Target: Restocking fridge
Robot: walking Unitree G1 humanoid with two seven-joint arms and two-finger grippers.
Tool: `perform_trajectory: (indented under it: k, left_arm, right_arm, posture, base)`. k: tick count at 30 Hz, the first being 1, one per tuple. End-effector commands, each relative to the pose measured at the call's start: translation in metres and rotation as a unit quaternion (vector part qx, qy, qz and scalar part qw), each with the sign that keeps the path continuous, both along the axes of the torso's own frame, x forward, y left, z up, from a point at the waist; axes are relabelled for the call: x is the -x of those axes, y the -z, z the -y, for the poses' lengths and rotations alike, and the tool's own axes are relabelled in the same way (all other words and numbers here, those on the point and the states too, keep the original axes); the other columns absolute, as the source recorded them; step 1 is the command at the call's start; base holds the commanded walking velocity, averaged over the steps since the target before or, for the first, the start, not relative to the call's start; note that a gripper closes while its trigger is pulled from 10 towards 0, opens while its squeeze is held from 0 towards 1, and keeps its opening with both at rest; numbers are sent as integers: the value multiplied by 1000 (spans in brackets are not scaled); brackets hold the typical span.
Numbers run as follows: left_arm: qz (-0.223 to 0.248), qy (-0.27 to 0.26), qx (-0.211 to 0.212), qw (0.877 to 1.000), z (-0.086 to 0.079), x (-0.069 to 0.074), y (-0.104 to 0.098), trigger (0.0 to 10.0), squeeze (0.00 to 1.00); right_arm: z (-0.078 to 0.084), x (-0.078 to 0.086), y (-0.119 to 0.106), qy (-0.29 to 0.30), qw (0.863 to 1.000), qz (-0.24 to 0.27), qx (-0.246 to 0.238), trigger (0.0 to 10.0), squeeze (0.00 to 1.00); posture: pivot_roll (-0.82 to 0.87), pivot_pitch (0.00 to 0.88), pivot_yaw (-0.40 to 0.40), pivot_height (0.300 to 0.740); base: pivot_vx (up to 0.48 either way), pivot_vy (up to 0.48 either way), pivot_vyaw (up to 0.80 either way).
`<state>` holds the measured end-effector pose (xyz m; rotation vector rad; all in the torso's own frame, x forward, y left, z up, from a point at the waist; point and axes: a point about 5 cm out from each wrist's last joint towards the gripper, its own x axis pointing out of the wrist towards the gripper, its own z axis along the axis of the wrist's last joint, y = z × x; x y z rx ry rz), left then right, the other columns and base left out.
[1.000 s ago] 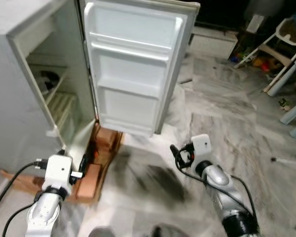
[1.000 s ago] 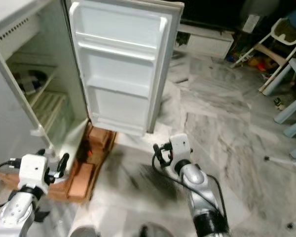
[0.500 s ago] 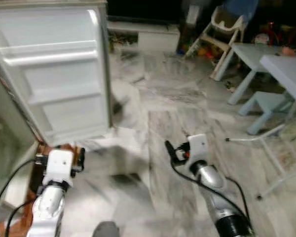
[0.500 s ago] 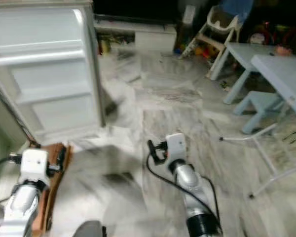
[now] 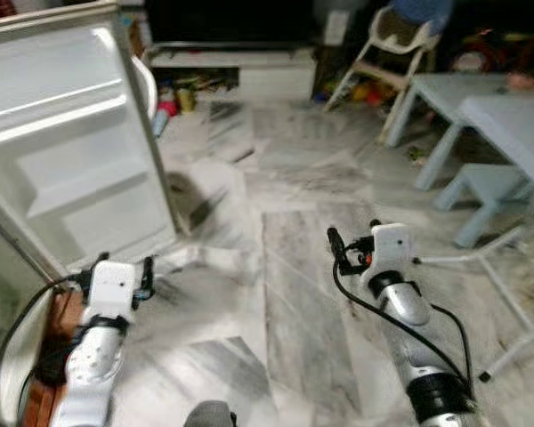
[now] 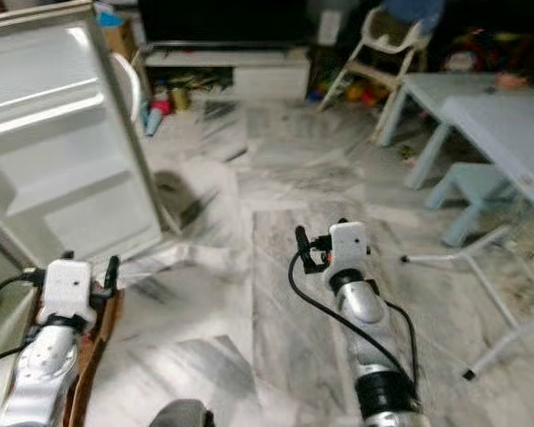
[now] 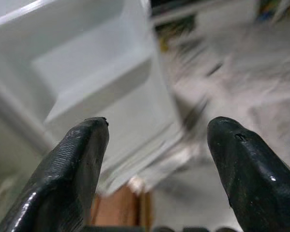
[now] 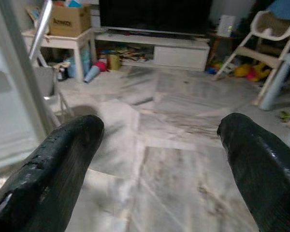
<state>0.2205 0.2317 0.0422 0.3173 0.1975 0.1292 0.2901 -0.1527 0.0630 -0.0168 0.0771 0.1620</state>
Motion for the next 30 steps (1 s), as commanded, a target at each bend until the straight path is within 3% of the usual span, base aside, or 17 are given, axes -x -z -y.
perform_trajectory:
  k: [1,7,21,30]
  left_arm:
    - [-2,7,10,1000,6,-4,2,10000,0]
    - [5,22,10,1000,7,-8,0,10000,0]
    - [14,38,31,999,24,-11,5,10000,0]
    - [22,53,36,998,28,-14,2,10000,0]
  right_arm:
    - [19,4,1,41,999,3,10,10000,0]
    - [14,13,-3,29,999,30,-3,10000,0]
    - [10,1,-13,40,998,43,-21,10000,0]
    - [17,1,-4,49,999,8,-17,10000,0]
  posture:
    - [135,0,5,740]
    - [108,0,17,740]
    - [81,0,25,740]
    - [97,0,15,740]
  base:
    - [0,0,0]
    - [0,0,0]
    - [0,0,0]
    - [443,0,0]
